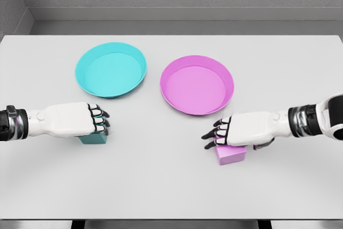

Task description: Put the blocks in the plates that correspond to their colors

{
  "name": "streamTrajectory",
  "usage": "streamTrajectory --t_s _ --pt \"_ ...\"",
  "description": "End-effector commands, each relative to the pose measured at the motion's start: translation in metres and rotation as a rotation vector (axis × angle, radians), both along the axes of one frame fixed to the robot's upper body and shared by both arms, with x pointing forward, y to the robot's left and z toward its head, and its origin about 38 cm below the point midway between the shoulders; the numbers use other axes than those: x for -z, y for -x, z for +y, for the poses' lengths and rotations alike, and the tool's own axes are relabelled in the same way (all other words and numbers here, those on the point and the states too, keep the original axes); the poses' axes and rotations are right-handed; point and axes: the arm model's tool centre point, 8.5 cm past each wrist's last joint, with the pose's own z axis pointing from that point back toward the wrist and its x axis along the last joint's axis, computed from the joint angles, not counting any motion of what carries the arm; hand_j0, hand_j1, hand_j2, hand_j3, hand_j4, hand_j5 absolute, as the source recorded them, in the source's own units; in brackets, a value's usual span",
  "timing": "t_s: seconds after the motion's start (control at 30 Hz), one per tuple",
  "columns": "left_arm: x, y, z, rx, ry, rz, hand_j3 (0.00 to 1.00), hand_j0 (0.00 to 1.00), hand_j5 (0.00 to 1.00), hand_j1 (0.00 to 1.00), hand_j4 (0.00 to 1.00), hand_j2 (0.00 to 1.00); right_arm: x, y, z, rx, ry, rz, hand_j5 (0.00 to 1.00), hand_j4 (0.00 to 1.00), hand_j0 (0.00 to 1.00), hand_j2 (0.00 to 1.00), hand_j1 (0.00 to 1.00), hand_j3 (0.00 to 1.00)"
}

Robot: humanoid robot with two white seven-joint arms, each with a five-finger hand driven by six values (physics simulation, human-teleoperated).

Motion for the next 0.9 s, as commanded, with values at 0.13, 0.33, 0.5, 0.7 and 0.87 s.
streamTrajectory --t_s 0.13,0.33,0.5,0.7,0.87 --pt "-0.002 -0.001 0.000 0.000 0.003 -0.004 0.49 0.49 0.49 0.49 0.49 0.49 0.012 0.006 0.001 -0.020 0.034 0.032 0.90 0.90 0.90 0.90 0.90 0.90" --pt "-0.021 -0.011 -0.003 0.001 0.027 -0.047 0.46 0.46 0.46 0.46 0.46 0.46 0.008 0.004 0.007 -0.025 0.013 0.025 0.65 0.65 0.65 0.65 0.65 0.65" --pt "-0.038 -0.020 -0.006 -0.010 0.097 -0.050 0.46 0.46 0.46 0.46 0.46 0.46 0.001 0.000 0.005 -0.013 -0.009 0.016 0.65 0.65 0.65 0.65 0.65 0.65" --pt "-0.038 -0.065 -0.003 -0.110 0.169 -0.061 0.46 0.46 0.46 0.46 0.46 0.46 -0.022 -0.011 -0.004 0.036 -0.064 -0.019 0.65 0.65 0.65 0.65 0.65 0.65" --pt "-0.039 -0.094 0.005 -0.188 0.200 -0.065 0.46 0.46 0.46 0.46 0.46 0.46 -0.033 -0.016 -0.007 0.062 -0.109 -0.020 0.65 0.65 0.65 0.65 0.65 0.65"
